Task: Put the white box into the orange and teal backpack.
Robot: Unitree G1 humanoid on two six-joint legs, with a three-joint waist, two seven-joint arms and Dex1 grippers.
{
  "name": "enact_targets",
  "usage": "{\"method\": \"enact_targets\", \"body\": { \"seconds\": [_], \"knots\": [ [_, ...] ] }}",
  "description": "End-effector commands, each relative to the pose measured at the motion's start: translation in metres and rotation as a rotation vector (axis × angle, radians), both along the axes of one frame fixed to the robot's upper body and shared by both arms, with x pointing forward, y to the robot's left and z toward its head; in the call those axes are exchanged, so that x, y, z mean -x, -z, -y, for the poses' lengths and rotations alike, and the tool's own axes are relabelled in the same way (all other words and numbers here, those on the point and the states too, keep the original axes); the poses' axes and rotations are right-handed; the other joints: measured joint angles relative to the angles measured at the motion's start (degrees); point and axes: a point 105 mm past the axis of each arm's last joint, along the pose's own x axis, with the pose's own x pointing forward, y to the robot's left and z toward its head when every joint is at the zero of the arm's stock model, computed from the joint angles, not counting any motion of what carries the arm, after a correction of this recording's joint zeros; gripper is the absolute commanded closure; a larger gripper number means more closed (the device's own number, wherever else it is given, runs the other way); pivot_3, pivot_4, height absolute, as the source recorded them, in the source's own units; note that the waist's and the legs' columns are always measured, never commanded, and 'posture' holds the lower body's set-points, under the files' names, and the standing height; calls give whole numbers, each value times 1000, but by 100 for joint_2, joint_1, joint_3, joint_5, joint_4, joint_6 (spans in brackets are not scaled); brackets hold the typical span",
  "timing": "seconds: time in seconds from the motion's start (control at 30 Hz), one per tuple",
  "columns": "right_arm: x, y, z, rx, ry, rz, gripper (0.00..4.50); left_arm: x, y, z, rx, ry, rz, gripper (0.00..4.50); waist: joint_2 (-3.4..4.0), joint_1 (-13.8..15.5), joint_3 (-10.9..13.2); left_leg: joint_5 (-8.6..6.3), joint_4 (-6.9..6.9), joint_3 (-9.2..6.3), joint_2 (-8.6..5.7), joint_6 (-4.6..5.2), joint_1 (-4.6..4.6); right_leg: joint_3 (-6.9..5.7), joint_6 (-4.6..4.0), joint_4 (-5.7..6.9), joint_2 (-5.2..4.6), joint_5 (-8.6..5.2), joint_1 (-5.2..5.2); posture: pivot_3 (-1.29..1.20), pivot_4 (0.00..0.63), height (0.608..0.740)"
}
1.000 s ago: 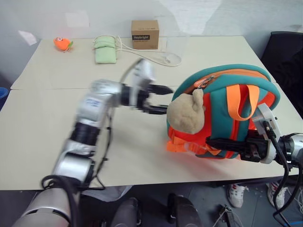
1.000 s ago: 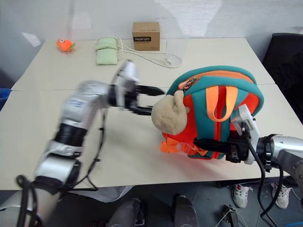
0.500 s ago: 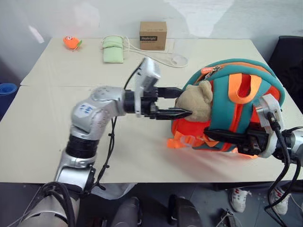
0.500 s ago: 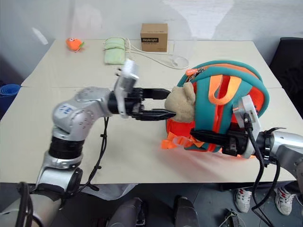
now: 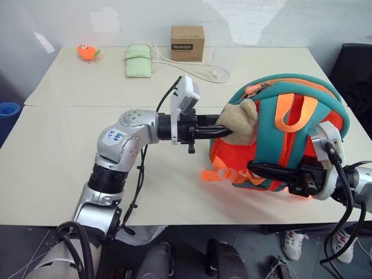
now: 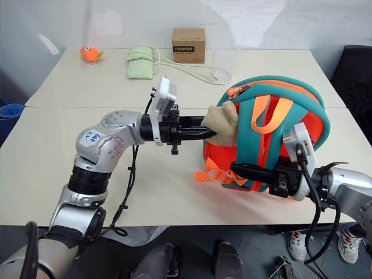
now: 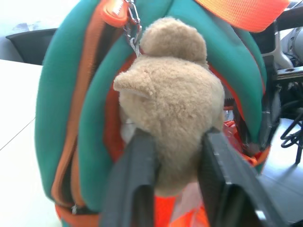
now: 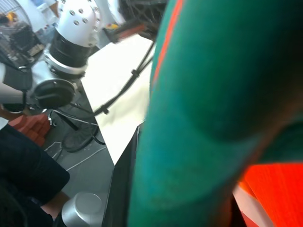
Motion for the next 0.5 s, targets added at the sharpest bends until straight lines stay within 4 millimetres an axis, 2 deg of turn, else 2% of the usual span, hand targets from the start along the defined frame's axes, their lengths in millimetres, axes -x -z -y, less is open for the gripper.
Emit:
{"method": "enact_targets", "body": {
  "seconds": [0.03, 0.17, 0.27, 0.37, 0.4, 0.5],
  "knots": [
    [4, -10, 11, 1, 38, 64, 4500, -11, -16, -29, -16, -66, 57, 4225, 0, -17, 0, 0, 0, 1, 0, 0, 0, 0, 0, 0, 1, 0, 0, 0, 150, 740],
    [21, -12, 19, -9, -8, 48, 4500, -53, 7, -82, -278, -258, 213, 4294, 1, -35, -1, -1, -4, 18, 0, -1, 10, -4, 0, 3, 15, 0, -2, 0, 150, 740],
    [23, -10, 23, -6, 2, 42, 4500, -60, 21, -98, -389, -244, 294, 4294, 1, -29, -1, -5, -5, 29, 1, 8, 16, 3, 0, -3, 12, 0, -2, 0, 150, 740],
    [17, -5, 27, 10, 39, 43, 4500, -59, 52, -89, -511, -171, 389, 4294, 1, -16, -1, -13, -5, 28, 1, 14, 12, 5, 3, -15, -9, 2, -3, 0, 150, 740],
    [14, -2, 29, 13, 55, 46, 4500, -58, 66, -78, -541, -141, 429, 4294, 1, -8, -1, -16, -5, 24, 0, 14, 10, 8, 3, -18, -14, 2, -3, 0, 150, 740],
    [6, 3, 32, 19, 88, 55, 4500, -53, 88, -43, -537, -80, 492, 4294, 1, 22, -1, -22, -5, 20, 0, 17, 2, 22, 4, -24, -20, 3, -2, 0, 150, 740]
  ]
}}
